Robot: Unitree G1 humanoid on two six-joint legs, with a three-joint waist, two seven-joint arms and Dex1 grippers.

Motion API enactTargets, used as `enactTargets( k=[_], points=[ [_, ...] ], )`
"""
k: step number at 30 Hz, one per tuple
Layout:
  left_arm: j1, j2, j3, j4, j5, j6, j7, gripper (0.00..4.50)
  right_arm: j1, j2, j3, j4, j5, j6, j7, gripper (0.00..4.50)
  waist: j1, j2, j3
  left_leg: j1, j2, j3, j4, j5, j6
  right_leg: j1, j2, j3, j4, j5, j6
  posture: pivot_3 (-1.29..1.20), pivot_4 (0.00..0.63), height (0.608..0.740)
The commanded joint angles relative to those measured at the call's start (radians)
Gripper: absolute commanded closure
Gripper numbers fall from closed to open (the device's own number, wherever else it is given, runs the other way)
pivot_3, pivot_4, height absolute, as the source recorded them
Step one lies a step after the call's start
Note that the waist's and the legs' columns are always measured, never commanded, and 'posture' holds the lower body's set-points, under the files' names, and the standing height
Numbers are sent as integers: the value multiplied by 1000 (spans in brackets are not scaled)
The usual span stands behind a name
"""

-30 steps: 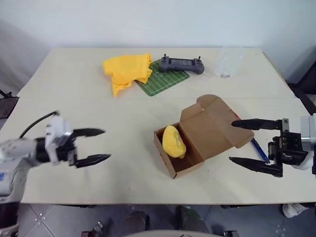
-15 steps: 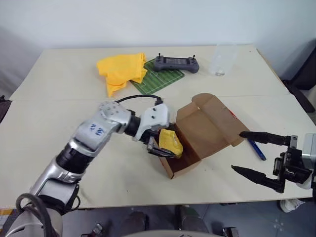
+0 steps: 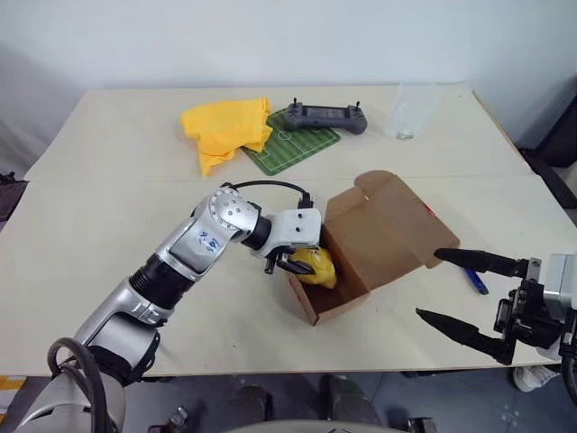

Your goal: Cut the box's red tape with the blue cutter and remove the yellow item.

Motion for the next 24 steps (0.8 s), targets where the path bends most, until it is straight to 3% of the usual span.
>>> enactTargets(
  k=[1, 5, 9, 11, 18, 21, 24],
  points=[
    [-10, -34, 51, 3, -19, -6, 4, 3520, -3, 5, -30, 4, -8, -33, 9, 0, 0, 0, 0, 0, 0, 0, 0, 0, 0, 0, 0, 0, 0, 0, 0, 0, 150, 740],
    [-18, -83, 154, 37, -102, -31, -2, 4489, -13, 18, -16, 26, -21, -56, 7, 0, 1, 0, 0, -1, 0, 0, 0, 0, 0, 0, 0, 0, 0, 0, 0, 0, 150, 740],
    [-28, -171, 387, 127, -262, -114, 46, 4489, -49, 56, 31, 61, -39, -101, -1, 0, 0, -1, 1, 0, 0, 0, 0, 0, 0, 0, -1, 0, 0, 0, 0, 0, 150, 740],
    [-9, -168, 467, 153, -315, -133, 36, 4489, -77, 71, 64, 76, -53, -126, 2, 0, -4, -1, 1, 0, 0, 0, 0, 0, 0, 0, -1, -1, -1, 0, 0, 0, 150, 740],
    [202, 23, 652, 100, -352, -178, 29, 4489, -230, 94, 226, 82, -37, -147, -11, 0, -19, 0, 0, 1, 2, -1, -1, 2, -3, -2, 1, -1, 1, 0, 0, 0, 150, 740],
    [441, 167, 828, 124, -332, -255, 50, 4489, -344, 95, 379, 89, -34, -131, 32, 0, -31, 0, 0, 0, 1, -1, 0, 1, -3, -2, 0, 0, 1, 0, 0, 0, 150, 740],
    [592, 214, 909, 105, -351, -291, 57, 4489, -427, 113, 468, 132, -72, -159, 62, 0, -31, -1, 0, 0, 3, -2, -2, 0, -3, -2, 1, -1, 2, -1, -1, 0, 150, 740]
  ],
)
